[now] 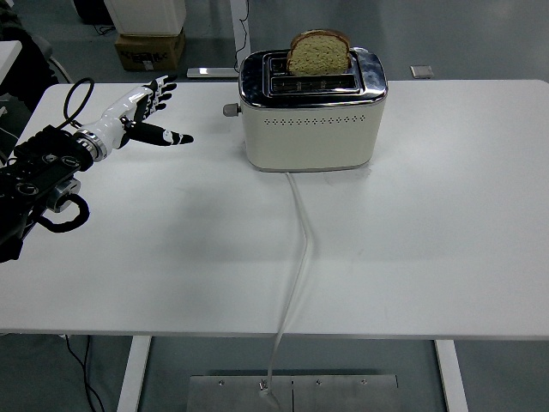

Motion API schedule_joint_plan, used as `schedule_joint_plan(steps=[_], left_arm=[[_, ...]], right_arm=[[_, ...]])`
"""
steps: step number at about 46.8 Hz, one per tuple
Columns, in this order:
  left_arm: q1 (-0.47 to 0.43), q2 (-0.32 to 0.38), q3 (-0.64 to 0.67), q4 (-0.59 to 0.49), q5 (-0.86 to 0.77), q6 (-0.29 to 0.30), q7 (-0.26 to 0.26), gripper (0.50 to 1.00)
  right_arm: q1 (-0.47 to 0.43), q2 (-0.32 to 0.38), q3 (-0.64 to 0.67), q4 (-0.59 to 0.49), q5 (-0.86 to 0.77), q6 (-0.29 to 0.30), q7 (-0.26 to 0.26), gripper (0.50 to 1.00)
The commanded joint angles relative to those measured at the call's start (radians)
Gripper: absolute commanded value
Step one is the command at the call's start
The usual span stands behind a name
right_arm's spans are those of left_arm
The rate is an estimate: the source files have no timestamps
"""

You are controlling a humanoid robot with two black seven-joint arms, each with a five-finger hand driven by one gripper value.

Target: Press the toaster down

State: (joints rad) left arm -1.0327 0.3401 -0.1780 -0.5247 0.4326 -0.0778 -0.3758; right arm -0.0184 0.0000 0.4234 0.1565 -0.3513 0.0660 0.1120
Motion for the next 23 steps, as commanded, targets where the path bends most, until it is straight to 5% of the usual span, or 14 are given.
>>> schedule_joint_plan(steps=[1, 14, 23], left_arm=[[0.000, 0.000, -0.005, 0.000, -0.047, 0.003, -0.002, 1.000], [-0.006, -0.035, -0.027, 0.011, -0.253, 0.004, -0.002, 1.000], [-0.001, -0.139, -0.100, 0.153, -0.334, 0.003, -0.006, 1.000]], right_arm=[[0.000, 0.000, 0.000, 0.000, 0.000, 0.000, 0.000, 1.000], [0.000, 0.000, 0.000, 0.000, 0.000, 0.000, 0.000, 1.000], [0.020, 0.000, 0.002, 0.005, -0.003, 0.000, 0.000, 1.000]])
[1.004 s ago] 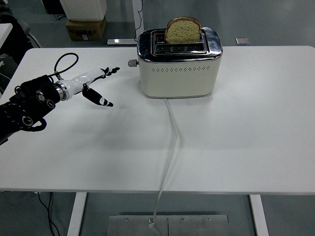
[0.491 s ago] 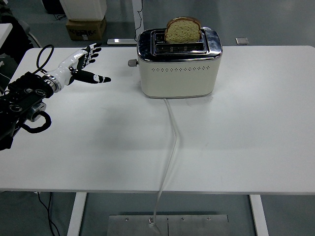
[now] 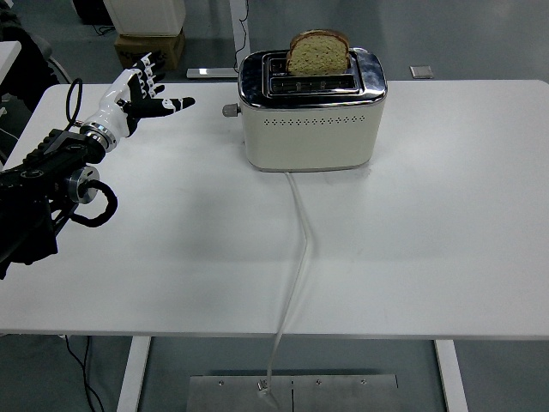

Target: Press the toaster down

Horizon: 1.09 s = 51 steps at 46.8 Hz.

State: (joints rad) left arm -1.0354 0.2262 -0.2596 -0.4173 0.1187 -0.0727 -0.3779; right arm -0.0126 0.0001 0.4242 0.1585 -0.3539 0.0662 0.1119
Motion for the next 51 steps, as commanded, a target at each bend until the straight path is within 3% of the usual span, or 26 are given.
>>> schedule_joint_plan(steps=[1, 17, 26, 43, 51], left_arm=[[0.001, -0.031, -0.027, 0.055, -0.030, -0.002, -0.004, 1.000], [0.015, -0.034, -0.118, 0.072, -0.120, -0.019, -0.009, 1.000], [0.015, -0.037, -0.181, 0.072, -0.120, -0.067, -0.009, 1.000], [0.020, -0.116, -0.254, 0.092, -0.120, -0.070, -0.012, 1.000], [0.021, -0.117, -0.323, 0.101, -0.120, -0.071, -0.022, 1.000]], right_arm=[[0.017, 0.000, 0.001, 0.003, 0.001, 0.001, 0.000, 1.000], [0.016, 0.000, 0.002, 0.003, 0.003, 0.001, 0.000, 1.000], [0.014, 0.000, 0.001, 0.001, 0.003, 0.001, 0.000, 1.000], [0.013, 0.000, 0.001, -0.002, 0.004, 0.000, 0.000, 1.000], [0.013, 0.000, -0.001, -0.002, 0.001, 0.000, 0.000, 1.000]])
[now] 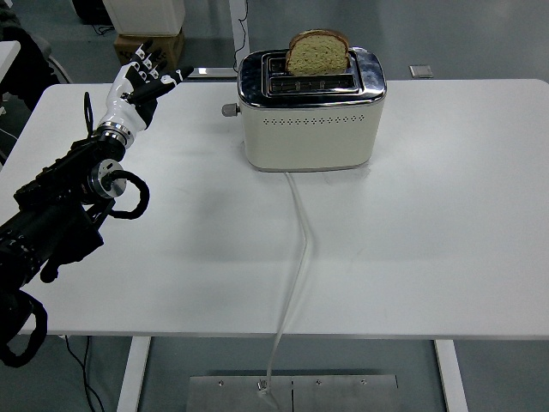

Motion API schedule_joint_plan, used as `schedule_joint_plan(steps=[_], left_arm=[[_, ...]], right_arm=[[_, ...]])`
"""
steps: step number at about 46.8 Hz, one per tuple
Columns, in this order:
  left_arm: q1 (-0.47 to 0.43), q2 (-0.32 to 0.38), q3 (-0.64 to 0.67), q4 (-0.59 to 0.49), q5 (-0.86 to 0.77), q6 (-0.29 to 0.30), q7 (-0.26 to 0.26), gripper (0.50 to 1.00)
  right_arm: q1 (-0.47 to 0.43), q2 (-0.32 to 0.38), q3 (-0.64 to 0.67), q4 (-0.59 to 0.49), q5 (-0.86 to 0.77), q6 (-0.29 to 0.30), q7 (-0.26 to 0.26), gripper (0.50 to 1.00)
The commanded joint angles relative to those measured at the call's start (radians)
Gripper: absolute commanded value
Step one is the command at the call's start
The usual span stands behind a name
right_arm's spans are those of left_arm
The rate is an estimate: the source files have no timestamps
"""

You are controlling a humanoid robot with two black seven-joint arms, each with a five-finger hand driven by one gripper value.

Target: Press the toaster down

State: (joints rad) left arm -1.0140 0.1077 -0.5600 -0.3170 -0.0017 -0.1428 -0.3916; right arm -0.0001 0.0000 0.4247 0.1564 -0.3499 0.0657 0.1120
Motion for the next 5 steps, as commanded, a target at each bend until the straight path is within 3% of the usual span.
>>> schedule_joint_plan(steps=[1, 5], left_arm=[[0.000, 0.001, -0.028, 0.001, 0.000, -0.003, -0.013, 1.000], [0.000, 0.003, -0.032, 0.007, 0.000, -0.011, -0.023, 1.000]], right_arm=[[0.000, 0.000, -0.001, 0.000, -0.003, 0.000, 0.000, 1.000], [0.000, 0.000, -0.001, 0.002, -0.006, 0.000, 0.000, 1.000]])
